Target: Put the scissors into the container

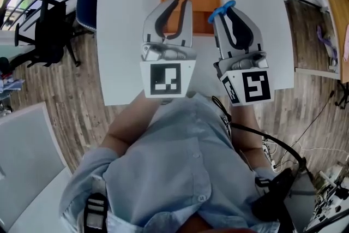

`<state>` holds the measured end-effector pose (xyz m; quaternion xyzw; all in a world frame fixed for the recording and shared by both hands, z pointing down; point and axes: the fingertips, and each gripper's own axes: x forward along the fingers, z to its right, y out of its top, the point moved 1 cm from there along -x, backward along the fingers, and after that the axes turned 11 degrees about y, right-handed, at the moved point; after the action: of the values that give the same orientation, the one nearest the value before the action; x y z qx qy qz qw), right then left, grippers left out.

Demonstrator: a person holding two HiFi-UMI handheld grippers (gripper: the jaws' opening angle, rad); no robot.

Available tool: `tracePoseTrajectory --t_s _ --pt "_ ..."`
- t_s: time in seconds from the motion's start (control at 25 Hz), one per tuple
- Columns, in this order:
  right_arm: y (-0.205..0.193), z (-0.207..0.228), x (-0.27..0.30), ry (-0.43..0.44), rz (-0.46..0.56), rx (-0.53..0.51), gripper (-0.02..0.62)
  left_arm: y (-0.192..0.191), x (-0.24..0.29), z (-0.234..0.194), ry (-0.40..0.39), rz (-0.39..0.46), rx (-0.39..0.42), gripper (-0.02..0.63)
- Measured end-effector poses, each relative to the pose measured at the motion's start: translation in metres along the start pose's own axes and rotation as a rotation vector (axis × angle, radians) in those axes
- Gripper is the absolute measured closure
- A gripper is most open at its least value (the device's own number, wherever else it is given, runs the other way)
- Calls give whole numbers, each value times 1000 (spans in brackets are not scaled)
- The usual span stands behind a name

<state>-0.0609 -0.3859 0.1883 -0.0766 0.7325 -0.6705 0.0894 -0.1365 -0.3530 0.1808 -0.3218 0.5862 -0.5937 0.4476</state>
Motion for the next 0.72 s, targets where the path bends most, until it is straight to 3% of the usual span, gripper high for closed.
tracePoseTrajectory --t_s 0.2,0.72 --pt "-23 16 24 55 -49 9 509 -27 24 -8 40 -75 -32 566" --pt "-140 32 56 180 -240 118 509 -120 50 -12 107 -264 -83 566"
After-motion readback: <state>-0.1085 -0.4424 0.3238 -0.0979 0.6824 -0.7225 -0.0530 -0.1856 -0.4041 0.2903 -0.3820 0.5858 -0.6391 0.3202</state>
